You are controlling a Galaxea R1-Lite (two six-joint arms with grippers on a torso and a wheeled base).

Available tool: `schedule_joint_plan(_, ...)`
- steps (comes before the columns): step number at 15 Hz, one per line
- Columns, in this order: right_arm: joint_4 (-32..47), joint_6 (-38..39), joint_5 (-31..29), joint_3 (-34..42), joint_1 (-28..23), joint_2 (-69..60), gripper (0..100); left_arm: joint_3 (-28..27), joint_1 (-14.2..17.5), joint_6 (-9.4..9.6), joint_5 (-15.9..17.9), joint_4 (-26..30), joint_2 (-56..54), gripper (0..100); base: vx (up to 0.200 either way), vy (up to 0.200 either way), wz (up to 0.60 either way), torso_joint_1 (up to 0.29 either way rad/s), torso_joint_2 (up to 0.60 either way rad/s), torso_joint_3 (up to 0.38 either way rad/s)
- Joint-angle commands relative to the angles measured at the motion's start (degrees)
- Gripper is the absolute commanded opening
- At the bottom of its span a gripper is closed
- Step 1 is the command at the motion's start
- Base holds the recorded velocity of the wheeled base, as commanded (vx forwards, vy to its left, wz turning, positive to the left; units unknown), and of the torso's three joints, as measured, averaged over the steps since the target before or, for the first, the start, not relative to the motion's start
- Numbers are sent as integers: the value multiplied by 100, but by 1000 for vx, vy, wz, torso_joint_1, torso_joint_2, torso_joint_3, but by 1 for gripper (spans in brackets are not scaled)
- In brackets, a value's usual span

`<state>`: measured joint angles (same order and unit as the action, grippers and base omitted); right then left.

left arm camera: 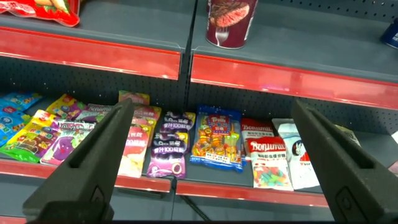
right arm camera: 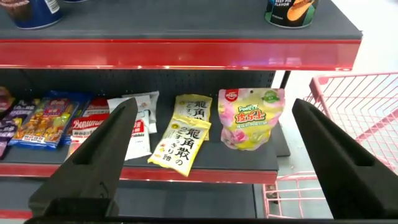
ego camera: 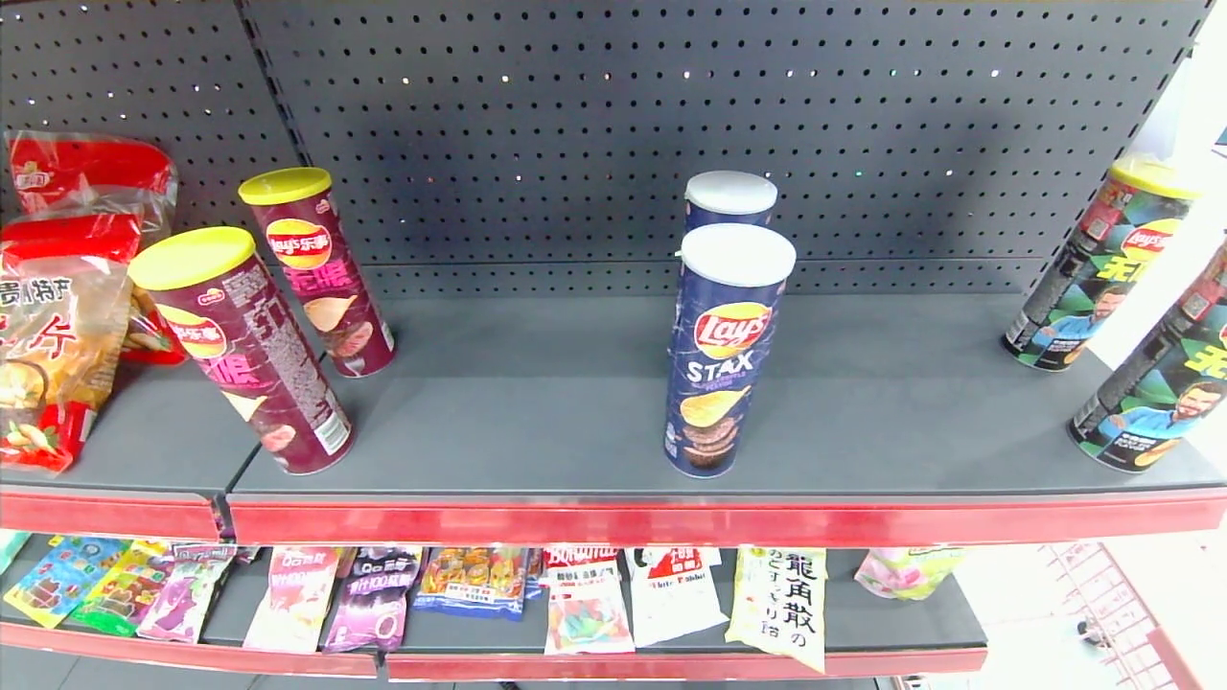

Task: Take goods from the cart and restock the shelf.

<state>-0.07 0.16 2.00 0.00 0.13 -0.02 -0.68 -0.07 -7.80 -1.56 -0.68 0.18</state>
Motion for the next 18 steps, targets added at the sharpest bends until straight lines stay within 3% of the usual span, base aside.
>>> schedule_joint_plan(1,-1,2,2,0,4,2,100,-2,-1,-2,-2,-2,8,100,0,0,-600,2,2,7)
schedule_joint_plan(18,-1,11,2,0,4,2,100,-2,-1,-2,7,-2,8,100,-12,0,0,0,0,0)
